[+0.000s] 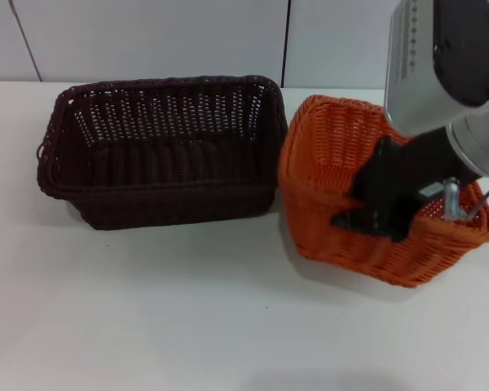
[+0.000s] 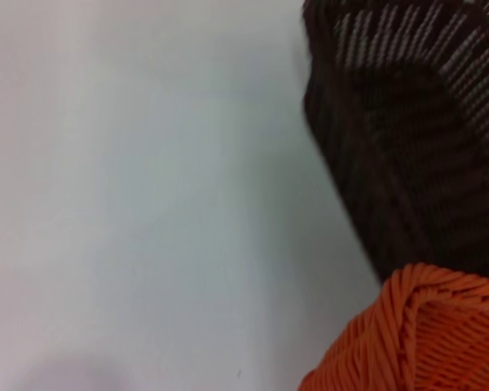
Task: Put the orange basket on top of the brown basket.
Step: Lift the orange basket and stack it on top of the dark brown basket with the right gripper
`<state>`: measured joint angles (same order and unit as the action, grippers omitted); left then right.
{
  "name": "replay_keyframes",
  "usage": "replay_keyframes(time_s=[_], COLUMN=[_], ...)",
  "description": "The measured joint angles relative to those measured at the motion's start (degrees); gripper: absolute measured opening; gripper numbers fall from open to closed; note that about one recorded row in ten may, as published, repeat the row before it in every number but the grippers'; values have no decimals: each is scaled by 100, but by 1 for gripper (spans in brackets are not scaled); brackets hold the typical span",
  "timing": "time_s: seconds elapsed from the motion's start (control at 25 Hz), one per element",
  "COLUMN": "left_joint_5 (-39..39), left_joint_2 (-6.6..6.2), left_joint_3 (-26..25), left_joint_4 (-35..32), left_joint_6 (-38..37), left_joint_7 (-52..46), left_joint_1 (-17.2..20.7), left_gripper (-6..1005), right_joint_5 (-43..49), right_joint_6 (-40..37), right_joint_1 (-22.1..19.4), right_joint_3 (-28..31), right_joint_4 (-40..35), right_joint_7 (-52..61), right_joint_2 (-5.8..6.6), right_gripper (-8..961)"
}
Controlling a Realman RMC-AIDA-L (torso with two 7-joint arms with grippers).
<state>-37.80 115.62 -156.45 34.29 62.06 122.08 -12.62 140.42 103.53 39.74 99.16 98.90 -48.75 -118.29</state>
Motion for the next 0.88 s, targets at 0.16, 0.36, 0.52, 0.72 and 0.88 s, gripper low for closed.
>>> replay_keyframes(time_s=[0.16,0.36,0.52,0.72,0.88], left_joint_5=[-11,-37,-43,-44,-44], left_joint_2=[-68,-129,-166,-172,-177], left_joint_3=[0,0,3,2,1], left_joint_4=[-1,-1,-1,-1,32], left_joint_6=[-1,-11,-49,-48,-44], left_joint_7=[0,0,0,0,0], left_joint_1=[14,15,14,14,14], left_gripper=[513,513,513,512,512], right_joint_5=[-221,-384,-617,-851,-818], right_joint_6=[30,90,107,-522,-1094], right_joint_1=[-46,-71,-15,22,22], right_joint_3=[84,306,747,1028,846], right_joint_4=[875,1573,1756,1701,1615], right_joint_7=[689,1102,1311,1347,1461], right_joint_2=[-25,-20,-30,-43,-44], right_gripper=[158,158,158,158,158])
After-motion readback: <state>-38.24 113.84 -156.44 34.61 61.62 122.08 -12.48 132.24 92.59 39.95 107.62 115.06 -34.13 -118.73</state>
